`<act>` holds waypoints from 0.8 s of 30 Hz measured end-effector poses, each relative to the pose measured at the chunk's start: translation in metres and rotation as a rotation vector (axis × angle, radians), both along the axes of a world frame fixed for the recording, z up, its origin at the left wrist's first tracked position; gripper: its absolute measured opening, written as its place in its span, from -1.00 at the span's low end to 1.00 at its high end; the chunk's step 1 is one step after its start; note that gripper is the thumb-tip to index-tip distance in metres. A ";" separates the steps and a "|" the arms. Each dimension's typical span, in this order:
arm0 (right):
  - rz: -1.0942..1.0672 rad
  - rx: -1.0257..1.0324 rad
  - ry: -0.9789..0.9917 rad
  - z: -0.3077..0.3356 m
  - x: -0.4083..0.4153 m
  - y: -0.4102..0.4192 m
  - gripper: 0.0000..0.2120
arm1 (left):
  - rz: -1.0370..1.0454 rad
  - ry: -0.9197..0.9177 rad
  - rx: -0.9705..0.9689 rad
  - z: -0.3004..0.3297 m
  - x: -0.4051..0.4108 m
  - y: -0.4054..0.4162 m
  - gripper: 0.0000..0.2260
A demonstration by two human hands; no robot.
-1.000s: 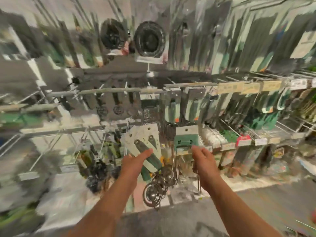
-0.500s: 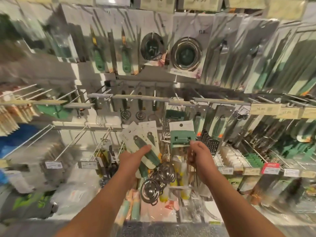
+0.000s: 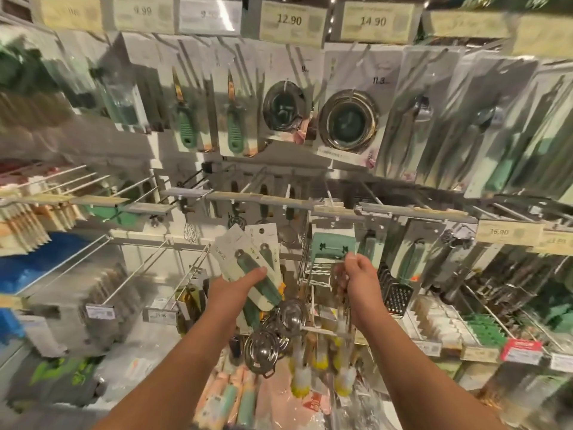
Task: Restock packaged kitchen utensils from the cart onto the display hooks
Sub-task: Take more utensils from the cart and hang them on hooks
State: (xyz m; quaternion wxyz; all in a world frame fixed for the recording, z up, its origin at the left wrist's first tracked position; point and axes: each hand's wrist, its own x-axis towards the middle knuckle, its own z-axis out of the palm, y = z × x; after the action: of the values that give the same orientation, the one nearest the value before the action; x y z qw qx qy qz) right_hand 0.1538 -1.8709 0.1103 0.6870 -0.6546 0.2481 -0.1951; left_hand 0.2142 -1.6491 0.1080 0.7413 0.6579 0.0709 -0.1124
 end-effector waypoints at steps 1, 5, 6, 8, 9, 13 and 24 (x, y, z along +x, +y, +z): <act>0.001 -0.016 0.005 -0.004 0.002 -0.001 -0.66 | 0.005 -0.001 0.008 -0.002 0.003 0.000 -0.67; 0.029 -0.089 0.027 -0.011 0.008 -0.002 -0.68 | -0.002 -0.008 0.062 -0.006 0.009 -0.001 -0.66; 0.040 -0.106 0.039 -0.010 0.010 -0.003 -0.67 | -0.003 -0.013 0.072 -0.007 0.011 -0.001 -0.70; 0.053 -0.140 0.064 -0.009 0.015 -0.004 -0.63 | -0.022 -0.029 0.103 -0.005 0.012 -0.001 -0.72; 0.054 -0.161 0.080 -0.009 0.018 -0.005 -0.60 | -0.034 -0.035 0.125 -0.004 0.012 0.000 -0.71; 0.054 -0.189 0.141 -0.006 0.030 -0.009 -0.61 | -0.060 -0.078 0.182 0.004 0.017 0.007 -0.74; -0.088 -0.272 0.364 -0.003 0.045 -0.019 -0.47 | -0.104 -0.070 0.126 0.014 0.014 0.021 -0.80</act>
State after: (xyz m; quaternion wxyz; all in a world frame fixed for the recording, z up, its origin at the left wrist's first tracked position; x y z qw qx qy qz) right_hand 0.1991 -1.8896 0.1068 0.5272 -0.7540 0.3677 -0.1351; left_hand 0.2283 -1.6277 0.1223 0.6935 0.7097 0.0176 -0.1227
